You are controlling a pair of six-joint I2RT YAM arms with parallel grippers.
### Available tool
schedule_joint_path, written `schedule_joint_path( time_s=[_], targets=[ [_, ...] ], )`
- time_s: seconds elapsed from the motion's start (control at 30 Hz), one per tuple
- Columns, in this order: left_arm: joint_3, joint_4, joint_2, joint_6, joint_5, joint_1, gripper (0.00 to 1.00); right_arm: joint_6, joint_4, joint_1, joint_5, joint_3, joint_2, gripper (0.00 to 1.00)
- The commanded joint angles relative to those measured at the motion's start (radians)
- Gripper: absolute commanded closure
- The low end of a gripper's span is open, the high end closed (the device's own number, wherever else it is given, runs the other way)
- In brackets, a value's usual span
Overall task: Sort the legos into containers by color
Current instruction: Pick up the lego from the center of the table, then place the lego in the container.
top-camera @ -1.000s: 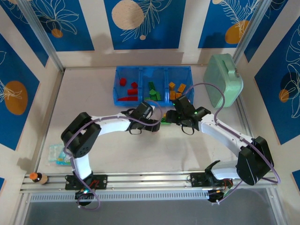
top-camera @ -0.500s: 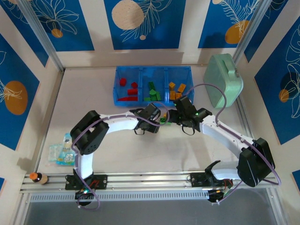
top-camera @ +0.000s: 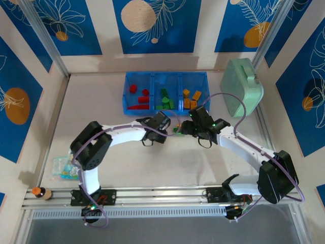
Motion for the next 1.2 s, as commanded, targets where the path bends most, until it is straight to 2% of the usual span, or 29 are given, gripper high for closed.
schedule_joint_path(
  time_s=[0.0, 0.2, 0.53, 0.57, 0.73, 0.9, 1.17],
  targets=[
    [-0.007, 0.005, -0.124, 0.01, 0.012, 0.101, 0.77, 0.011, 0.0, -0.006, -0.029, -0.014, -0.004, 0.19],
    [0.065, 0.003, -0.151, 0.045, 0.036, 0.271, 0.76, 0.02, 0.011, -0.006, -0.057, -0.017, 0.026, 0.18],
    [0.328, -0.069, 0.057, 0.104, 0.041, 0.381, 0.73, -0.001, -0.069, -0.016, -0.104, 0.053, 0.145, 0.14],
    [0.346, -0.076, 0.071, 0.104, 0.041, 0.392, 0.7, -0.005, -0.073, -0.018, -0.111, 0.059, 0.155, 0.14],
    [0.393, -0.094, 0.082, 0.106, 0.055, 0.421, 0.4, -0.015, -0.083, -0.024, -0.127, 0.089, 0.195, 0.14],
    [0.315, -0.051, -0.024, 0.103, 0.079, 0.413, 0.31, -0.028, -0.081, -0.026, -0.131, 0.128, 0.236, 0.13],
    [0.02, 0.086, -0.306, 0.06, 0.097, 0.363, 0.28, -0.067, -0.109, -0.023, -0.12, 0.263, 0.375, 0.13]
  ],
)
